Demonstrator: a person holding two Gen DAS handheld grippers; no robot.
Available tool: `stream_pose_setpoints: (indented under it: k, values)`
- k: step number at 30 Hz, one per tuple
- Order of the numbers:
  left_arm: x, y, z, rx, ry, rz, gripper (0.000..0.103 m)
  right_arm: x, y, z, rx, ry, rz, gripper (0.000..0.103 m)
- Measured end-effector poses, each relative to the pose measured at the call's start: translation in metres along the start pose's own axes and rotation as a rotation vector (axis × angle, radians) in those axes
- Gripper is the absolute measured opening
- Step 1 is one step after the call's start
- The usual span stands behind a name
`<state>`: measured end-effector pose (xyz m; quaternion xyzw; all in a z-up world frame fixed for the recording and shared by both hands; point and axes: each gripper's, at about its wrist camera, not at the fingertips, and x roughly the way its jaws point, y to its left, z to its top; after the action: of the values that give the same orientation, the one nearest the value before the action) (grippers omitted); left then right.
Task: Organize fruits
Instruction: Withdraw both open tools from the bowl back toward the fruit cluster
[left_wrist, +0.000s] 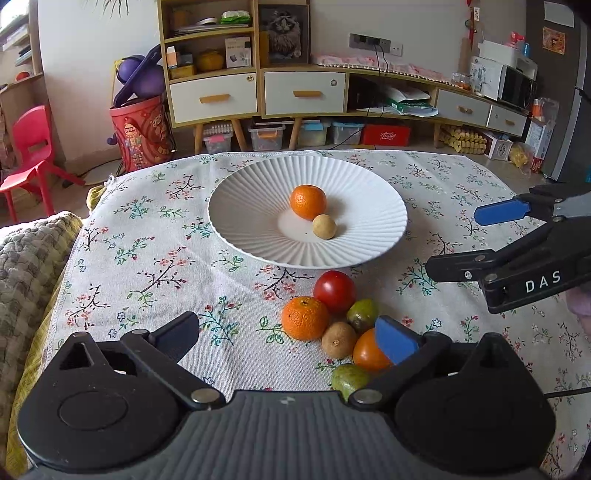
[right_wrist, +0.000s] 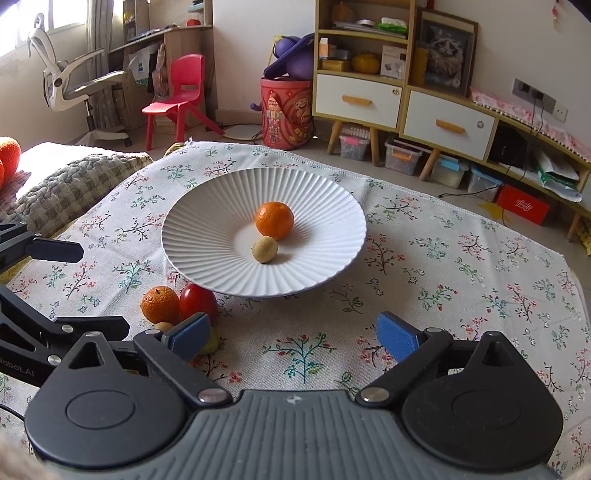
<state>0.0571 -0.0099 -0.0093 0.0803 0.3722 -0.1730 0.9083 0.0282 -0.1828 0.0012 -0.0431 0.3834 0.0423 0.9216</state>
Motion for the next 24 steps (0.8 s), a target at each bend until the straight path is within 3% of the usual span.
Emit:
stream_pose_setpoints:
  k: [4, 16, 24]
  values:
    - [-0.003, 0.0, -0.008, -0.008, 0.028, -0.005, 0.092, 0.001, 0.001, -0.003, 0.007, 0.059, -0.055, 0.098]
    - [0.001, -0.005, -0.021, -0.012, 0.136, -0.043, 0.09, 0.001, 0.0, -0.02, 0.028, 0.164, -0.087, 0.1]
    - [0.008, -0.013, -0.025, 0.005, 0.175, -0.109, 0.067, 0.003, 0.007, -0.027, -0.01, 0.2, -0.09, 0.099]
